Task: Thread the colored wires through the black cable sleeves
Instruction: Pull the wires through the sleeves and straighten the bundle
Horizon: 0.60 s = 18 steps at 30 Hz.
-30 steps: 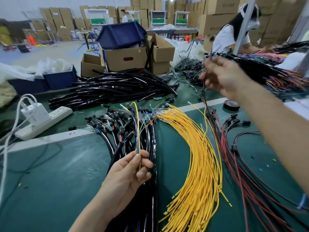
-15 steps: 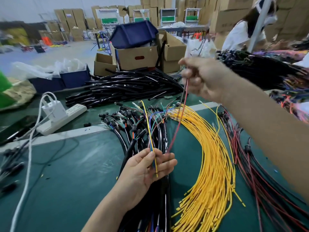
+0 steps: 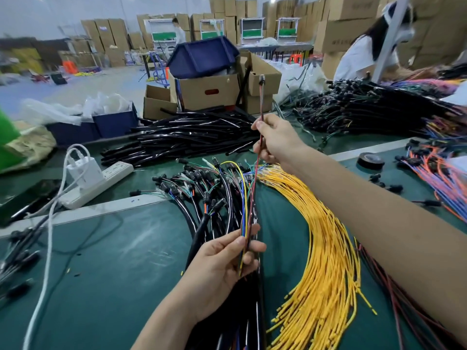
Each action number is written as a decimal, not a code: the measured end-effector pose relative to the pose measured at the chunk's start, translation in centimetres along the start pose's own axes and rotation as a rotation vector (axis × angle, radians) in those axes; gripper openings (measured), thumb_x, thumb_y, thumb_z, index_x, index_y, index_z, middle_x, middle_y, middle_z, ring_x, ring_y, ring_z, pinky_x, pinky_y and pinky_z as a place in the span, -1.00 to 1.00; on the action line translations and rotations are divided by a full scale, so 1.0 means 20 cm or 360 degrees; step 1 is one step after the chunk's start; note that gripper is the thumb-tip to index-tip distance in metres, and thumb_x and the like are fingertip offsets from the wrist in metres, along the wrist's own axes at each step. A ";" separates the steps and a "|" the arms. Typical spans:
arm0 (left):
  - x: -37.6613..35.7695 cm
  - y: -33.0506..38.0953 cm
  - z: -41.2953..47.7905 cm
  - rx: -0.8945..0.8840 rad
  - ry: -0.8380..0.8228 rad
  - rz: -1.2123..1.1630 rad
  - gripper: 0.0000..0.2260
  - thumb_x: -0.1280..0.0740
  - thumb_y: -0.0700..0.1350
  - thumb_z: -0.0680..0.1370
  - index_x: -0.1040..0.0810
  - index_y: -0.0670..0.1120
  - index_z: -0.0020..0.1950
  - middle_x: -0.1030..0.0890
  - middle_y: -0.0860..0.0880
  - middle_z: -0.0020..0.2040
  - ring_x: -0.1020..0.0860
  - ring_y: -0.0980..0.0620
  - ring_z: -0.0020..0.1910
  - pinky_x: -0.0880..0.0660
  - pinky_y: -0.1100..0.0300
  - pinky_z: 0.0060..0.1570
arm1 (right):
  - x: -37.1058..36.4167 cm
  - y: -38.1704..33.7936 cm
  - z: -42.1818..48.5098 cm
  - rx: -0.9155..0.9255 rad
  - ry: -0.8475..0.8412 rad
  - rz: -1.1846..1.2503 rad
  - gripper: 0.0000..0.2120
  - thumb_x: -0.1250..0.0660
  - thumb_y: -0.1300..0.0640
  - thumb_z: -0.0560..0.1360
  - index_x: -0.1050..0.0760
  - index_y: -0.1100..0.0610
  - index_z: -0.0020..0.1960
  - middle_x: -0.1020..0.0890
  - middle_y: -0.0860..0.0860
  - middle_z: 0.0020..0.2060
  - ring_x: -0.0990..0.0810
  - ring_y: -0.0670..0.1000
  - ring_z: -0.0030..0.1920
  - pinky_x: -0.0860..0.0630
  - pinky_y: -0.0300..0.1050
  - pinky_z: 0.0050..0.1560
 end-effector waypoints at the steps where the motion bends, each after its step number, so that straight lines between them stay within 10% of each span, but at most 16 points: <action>1: 0.01 0.00 0.00 0.0016 -0.0005 -0.0019 -0.74 -0.27 -0.21 0.46 -0.65 -0.23 0.08 -0.62 -0.11 -0.20 -0.47 0.15 -0.43 -0.56 0.26 -0.25 | -0.01 0.01 0.01 0.0021 0.0009 -0.0007 -0.82 -0.05 0.15 0.66 -0.36 0.10 -0.06 -0.46 0.14 -0.47 -0.27 -0.09 -0.70 -0.18 -0.39 -0.64; 11: 0.03 0.01 0.00 0.0050 -0.0060 -0.0085 -0.83 -0.21 -0.26 0.48 -0.55 -0.28 -0.04 -0.42 -0.06 -0.39 -0.32 0.15 -0.52 -0.36 0.31 -0.53 | -0.04 0.12 0.04 -0.0054 -0.0052 0.0121 -0.83 -0.08 0.18 0.65 -0.44 0.12 0.05 -0.55 0.15 -0.39 -0.46 -0.02 -0.57 -0.38 -0.27 -0.55; 15: 0.05 0.03 -0.01 0.0020 -0.0038 -0.0170 -0.91 -0.17 -0.25 0.49 -0.45 -0.20 -0.06 -0.37 -0.05 -0.43 -0.25 0.18 -0.60 -0.28 0.35 -0.65 | 0.26 0.25 0.07 -0.0060 0.0055 -0.0746 -0.84 -0.24 0.24 0.55 -0.58 0.18 -0.13 -0.63 0.12 -0.25 -0.58 -0.01 -0.48 -0.47 -0.29 -0.49; 18: 0.03 0.04 0.00 0.0002 -0.0064 -0.0212 -0.92 -0.33 -0.22 0.45 -0.48 -0.19 -0.09 -0.35 -0.03 -0.44 -0.22 0.20 -0.62 -0.21 0.38 -0.67 | 0.71 0.36 0.07 -0.0157 0.0533 -0.1231 -0.84 -0.23 0.23 0.53 -0.57 0.15 -0.14 -0.65 0.23 -0.04 -0.64 0.18 -0.07 -0.54 -0.08 -0.08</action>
Point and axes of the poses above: each hand's wrist, its own z-axis towards the middle knuckle, its own x-axis out of the back of the hand, y = z × x, the point moved 4 cm from there along z, towards the middle knuckle
